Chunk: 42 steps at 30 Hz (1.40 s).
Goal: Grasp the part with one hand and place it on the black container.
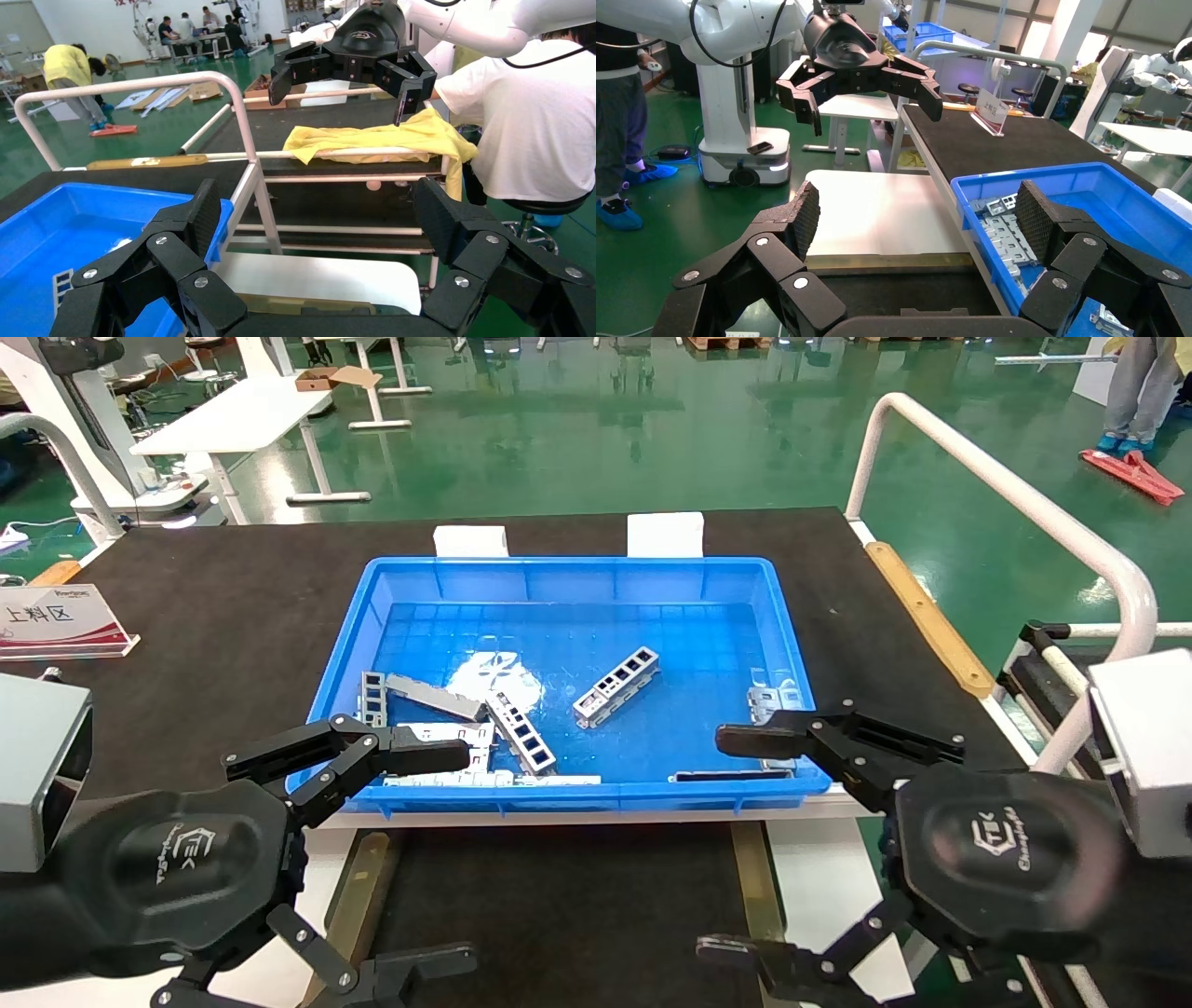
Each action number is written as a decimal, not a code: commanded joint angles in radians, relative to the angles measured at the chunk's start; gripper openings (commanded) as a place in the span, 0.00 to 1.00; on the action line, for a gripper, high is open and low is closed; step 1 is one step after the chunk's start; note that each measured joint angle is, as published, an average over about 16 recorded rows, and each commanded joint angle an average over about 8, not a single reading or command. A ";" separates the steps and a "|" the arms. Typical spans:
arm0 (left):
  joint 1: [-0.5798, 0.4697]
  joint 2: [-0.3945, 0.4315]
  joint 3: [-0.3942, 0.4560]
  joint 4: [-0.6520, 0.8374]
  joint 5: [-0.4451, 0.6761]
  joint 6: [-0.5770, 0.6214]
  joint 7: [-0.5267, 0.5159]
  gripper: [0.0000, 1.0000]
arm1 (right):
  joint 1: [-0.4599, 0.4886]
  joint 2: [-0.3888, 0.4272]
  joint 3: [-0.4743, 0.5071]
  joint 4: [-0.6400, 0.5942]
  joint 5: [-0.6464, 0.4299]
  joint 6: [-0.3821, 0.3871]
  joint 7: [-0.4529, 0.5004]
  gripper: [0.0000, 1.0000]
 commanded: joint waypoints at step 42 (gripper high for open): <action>0.000 0.000 0.000 0.000 0.000 0.000 0.000 1.00 | 0.000 0.000 0.000 0.000 0.000 0.000 0.000 1.00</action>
